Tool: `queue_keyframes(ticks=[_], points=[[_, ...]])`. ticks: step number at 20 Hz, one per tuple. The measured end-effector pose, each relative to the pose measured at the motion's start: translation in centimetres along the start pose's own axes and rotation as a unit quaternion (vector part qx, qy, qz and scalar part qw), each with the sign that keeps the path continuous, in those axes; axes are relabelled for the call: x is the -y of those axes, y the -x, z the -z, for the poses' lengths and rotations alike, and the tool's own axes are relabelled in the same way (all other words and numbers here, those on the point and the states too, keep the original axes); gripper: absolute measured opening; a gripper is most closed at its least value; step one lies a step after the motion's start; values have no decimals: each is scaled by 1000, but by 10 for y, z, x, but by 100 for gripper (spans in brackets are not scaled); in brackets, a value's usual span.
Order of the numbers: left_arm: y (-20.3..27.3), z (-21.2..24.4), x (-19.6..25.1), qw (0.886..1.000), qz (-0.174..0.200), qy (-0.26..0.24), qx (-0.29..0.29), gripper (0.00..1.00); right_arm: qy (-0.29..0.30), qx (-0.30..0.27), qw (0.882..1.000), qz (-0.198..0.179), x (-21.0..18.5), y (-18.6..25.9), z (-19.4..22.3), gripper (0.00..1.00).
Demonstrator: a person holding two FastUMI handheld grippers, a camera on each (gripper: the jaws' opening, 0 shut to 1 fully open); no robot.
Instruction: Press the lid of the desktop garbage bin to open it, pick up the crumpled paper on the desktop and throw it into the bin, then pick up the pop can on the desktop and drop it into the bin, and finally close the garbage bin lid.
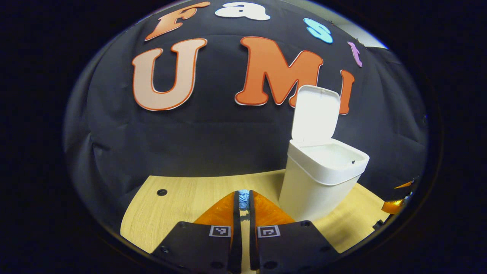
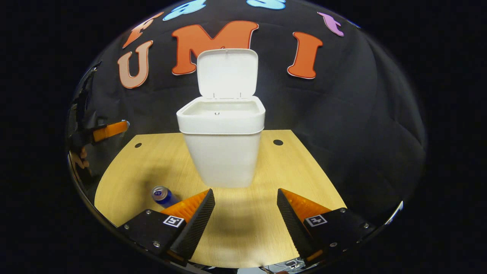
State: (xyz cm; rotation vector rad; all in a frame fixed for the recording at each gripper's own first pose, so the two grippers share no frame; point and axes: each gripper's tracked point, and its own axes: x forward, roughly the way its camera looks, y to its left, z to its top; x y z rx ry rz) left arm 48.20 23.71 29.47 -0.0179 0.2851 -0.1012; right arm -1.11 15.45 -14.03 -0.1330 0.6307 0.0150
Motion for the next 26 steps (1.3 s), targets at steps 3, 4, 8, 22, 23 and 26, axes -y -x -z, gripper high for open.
queue_keyframes(ticks=[3,4,8,22,23,26], points=[[-17,-25,32,1000,28,-1,9,11,-15,-1,1000,11,19,-1,1,100],[-21,-36,42,999,34,-5,15,11,-21,-2,1000,14,25,0,1,100],[-38,-70,75,997,54,-29,39,11,-38,-6,999,28,47,-3,5,100],[-78,-87,191,989,137,-48,40,11,-84,-19,994,60,111,-4,17,97],[-79,-86,195,989,137,-49,39,11,-87,-19,994,61,113,-4,18,100],[-81,-83,202,988,143,-42,34,16,-90,-22,994,64,117,-3,22,100]])
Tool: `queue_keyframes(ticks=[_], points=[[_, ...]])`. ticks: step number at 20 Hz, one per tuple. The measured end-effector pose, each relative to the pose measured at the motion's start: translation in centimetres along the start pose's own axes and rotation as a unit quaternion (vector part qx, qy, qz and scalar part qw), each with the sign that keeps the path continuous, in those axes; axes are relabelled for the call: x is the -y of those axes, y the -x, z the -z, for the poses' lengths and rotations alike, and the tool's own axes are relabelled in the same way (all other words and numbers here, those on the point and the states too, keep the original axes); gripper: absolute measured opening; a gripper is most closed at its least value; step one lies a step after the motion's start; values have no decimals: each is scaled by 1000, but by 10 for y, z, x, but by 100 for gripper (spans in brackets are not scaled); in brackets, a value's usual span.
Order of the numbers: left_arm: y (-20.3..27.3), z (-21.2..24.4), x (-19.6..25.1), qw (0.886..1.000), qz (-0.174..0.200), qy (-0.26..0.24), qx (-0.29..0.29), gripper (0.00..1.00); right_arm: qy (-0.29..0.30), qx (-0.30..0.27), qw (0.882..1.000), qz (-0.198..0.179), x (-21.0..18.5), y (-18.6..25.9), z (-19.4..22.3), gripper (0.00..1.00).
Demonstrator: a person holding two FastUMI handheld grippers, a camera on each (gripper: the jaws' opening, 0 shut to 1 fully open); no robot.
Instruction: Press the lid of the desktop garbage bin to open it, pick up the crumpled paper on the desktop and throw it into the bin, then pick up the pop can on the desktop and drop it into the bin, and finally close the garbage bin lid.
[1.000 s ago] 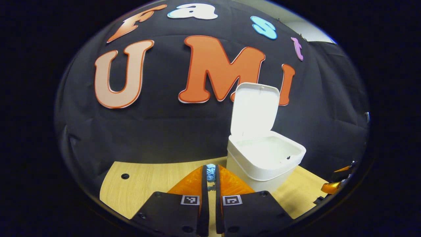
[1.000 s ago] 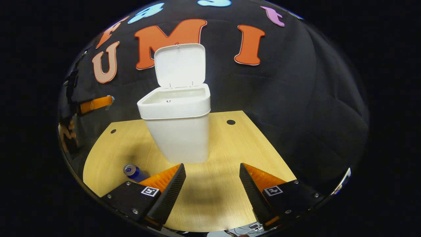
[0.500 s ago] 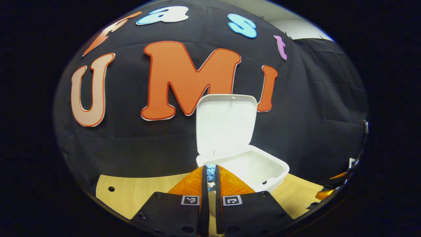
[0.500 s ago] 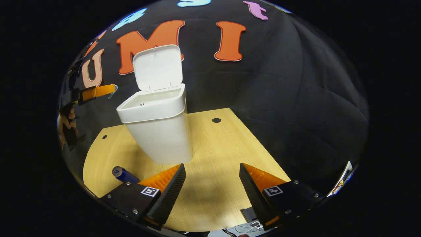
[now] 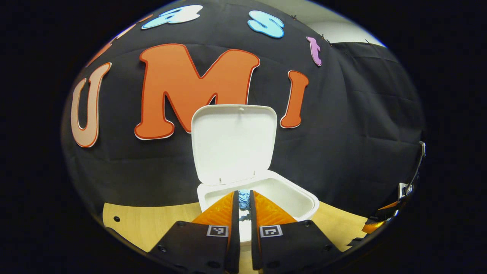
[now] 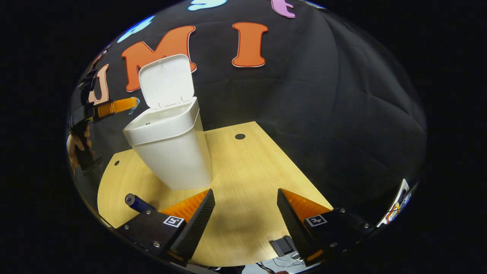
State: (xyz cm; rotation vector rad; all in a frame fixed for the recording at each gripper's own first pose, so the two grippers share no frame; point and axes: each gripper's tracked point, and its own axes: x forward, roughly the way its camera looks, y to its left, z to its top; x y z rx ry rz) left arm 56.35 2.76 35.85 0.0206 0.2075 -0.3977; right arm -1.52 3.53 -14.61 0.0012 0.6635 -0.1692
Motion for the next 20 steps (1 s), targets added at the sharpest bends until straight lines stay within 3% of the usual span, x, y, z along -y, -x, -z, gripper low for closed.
queue_keyframes(ticks=[9,11,14,20], points=[[-1,14,-2,1000,-12,15,-19,31,-11,-5,1000,1,8,4,7,100],[2,13,-2,1000,-13,17,-15,45,-8,-3,1000,1,6,5,8,100],[10,8,-10,999,-30,12,-8,100,-6,0,1000,-4,2,7,8,100],[37,3,-38,998,-61,20,8,100,3,6,1000,-21,-22,10,8,100]])
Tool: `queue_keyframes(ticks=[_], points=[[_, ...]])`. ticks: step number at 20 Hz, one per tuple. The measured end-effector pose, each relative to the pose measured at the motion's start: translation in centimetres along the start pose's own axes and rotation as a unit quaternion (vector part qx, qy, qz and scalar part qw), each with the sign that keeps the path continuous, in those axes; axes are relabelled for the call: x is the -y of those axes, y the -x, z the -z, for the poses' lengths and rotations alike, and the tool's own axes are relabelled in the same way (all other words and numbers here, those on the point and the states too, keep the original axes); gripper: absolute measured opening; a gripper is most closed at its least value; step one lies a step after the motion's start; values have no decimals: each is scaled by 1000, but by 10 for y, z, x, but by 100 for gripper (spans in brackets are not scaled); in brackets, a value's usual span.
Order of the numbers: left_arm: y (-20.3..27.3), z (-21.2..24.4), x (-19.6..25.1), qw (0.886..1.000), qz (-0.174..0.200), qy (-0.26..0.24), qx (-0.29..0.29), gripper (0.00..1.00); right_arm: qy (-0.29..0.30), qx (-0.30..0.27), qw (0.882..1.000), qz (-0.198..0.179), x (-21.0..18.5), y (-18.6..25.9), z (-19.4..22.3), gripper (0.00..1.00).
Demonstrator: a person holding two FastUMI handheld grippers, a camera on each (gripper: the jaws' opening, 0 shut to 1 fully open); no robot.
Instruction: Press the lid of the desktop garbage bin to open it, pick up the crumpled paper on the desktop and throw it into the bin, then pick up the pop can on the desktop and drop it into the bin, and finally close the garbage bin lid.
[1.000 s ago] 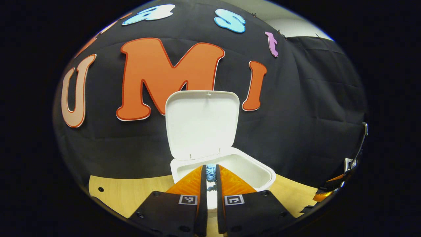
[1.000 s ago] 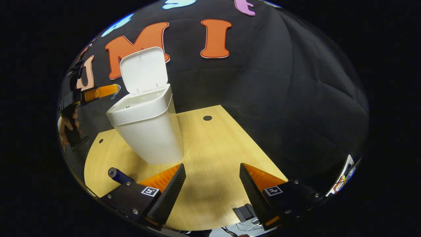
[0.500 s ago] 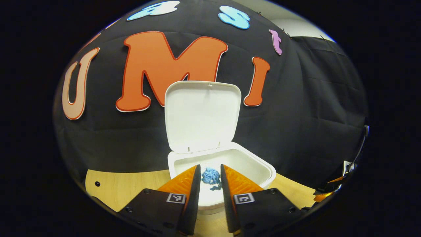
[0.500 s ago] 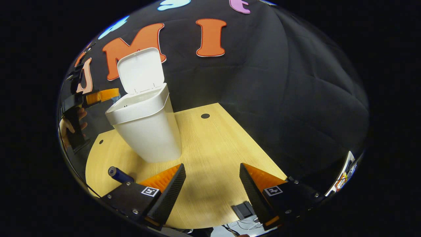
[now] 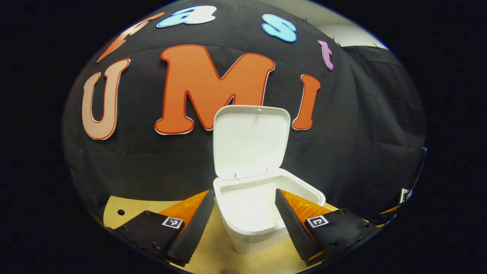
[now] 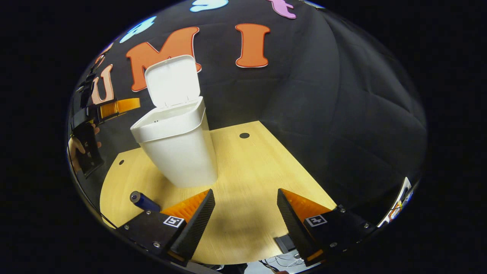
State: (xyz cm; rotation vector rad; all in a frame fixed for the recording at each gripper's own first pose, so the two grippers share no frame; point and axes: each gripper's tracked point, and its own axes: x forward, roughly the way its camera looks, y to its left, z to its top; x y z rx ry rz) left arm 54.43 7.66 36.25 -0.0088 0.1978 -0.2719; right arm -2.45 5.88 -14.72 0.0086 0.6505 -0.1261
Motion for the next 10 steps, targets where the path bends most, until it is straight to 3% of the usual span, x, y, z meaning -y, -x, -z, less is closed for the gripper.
queue_keyframes(ticks=[10], points=[[63,10,-99,996,-84,17,8,100,53,1,996,-69,-88,-4,-2,100]])
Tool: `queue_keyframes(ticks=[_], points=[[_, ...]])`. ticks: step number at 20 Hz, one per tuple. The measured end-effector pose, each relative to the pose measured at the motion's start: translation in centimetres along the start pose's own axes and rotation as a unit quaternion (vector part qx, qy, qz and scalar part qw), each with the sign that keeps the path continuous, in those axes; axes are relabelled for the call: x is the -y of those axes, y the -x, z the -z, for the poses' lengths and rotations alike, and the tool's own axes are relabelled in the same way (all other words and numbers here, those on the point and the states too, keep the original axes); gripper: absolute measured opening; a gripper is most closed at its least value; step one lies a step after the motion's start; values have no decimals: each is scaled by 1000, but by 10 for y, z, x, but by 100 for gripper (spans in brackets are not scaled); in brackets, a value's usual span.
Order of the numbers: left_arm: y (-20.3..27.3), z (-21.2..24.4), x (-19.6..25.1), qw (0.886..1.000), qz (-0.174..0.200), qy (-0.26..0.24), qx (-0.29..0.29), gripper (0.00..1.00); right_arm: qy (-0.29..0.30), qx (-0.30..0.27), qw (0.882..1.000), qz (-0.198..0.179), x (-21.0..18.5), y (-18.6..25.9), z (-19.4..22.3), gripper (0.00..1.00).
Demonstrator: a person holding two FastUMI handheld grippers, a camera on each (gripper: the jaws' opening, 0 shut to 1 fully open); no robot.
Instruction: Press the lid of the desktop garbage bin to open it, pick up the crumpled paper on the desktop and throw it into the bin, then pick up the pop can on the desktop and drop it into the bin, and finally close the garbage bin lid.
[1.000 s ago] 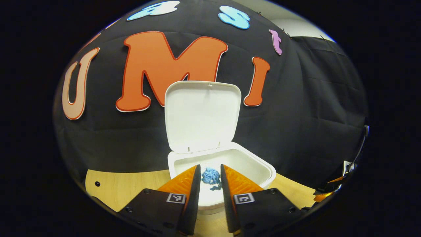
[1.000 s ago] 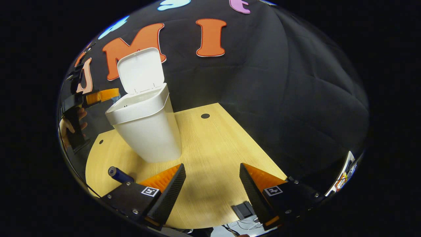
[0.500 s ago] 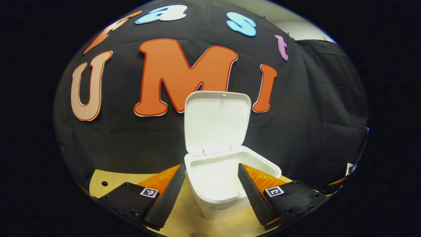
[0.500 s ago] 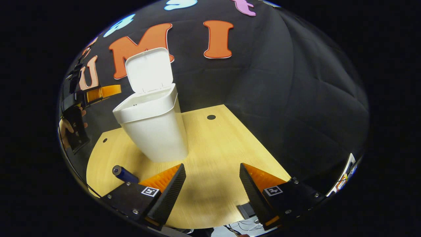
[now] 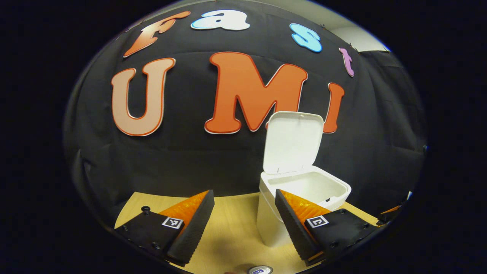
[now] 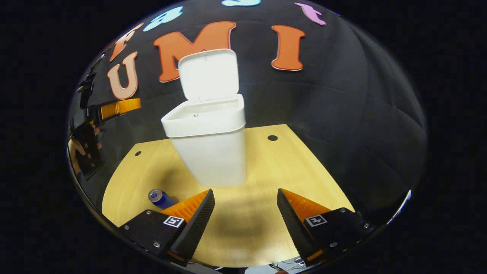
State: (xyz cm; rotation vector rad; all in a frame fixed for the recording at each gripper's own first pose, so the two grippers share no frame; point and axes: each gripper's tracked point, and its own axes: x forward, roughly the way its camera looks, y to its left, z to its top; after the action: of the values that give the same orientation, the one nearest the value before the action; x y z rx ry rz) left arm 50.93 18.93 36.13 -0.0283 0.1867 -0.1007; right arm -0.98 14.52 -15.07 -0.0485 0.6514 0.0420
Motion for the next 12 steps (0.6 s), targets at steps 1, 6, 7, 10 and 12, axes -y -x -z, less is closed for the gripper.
queue_keyframes(ticks=[1,6,7,10,12], points=[[6,3,-12,1000,-9,1,0,100,6,0,1000,-9,-11,-3,-1,100],[34,9,-70,999,-51,3,0,100,35,-6,998,-52,-67,-12,-1,100],[37,11,-80,998,-57,4,0,100,40,-6,997,-59,-76,-13,-2,100],[49,14,-109,997,-75,8,-2,100,55,-11,995,-81,-113,-18,0,100],[56,16,-128,996,-87,10,-1,100,66,-16,993,-95,-138,-22,2,100]])
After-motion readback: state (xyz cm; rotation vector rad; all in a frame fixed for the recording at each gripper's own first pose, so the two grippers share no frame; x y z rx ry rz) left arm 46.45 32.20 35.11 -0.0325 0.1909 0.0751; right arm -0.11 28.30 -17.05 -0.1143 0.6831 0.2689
